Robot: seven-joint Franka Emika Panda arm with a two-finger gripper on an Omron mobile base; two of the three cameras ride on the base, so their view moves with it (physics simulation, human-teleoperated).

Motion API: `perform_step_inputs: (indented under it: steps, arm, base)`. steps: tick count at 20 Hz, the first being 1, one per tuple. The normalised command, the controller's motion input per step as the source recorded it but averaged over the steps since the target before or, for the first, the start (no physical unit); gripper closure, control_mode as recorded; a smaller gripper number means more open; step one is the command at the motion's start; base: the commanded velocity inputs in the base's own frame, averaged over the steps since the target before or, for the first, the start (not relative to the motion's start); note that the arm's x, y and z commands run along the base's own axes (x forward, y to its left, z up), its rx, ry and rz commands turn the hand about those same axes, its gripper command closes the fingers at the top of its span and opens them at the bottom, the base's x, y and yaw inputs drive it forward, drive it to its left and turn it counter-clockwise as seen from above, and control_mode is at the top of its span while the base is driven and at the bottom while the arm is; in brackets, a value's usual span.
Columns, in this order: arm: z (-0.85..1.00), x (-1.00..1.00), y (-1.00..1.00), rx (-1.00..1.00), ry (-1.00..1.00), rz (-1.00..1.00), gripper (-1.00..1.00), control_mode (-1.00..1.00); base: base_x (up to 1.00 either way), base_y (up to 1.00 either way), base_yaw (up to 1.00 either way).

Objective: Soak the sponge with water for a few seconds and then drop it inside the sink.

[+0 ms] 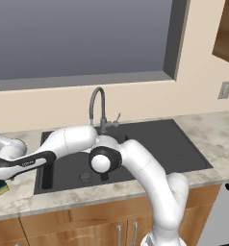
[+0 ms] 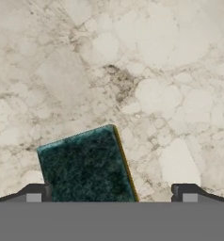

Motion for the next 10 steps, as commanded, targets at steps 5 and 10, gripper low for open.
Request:
perform_step_inputs:
  steps: [5, 10]
  arm:
    - [-0.15, 0.00, 0.00, 0.00, 0.01, 0.01, -1.00, -1.00]
    - [-0.40, 0.00, 0.00, 0.00, 0.00, 0.04, -1.00, -1.00]
  base:
    - [0.00, 0.00, 0.00]
    - [0.00, 0.00, 0.00]
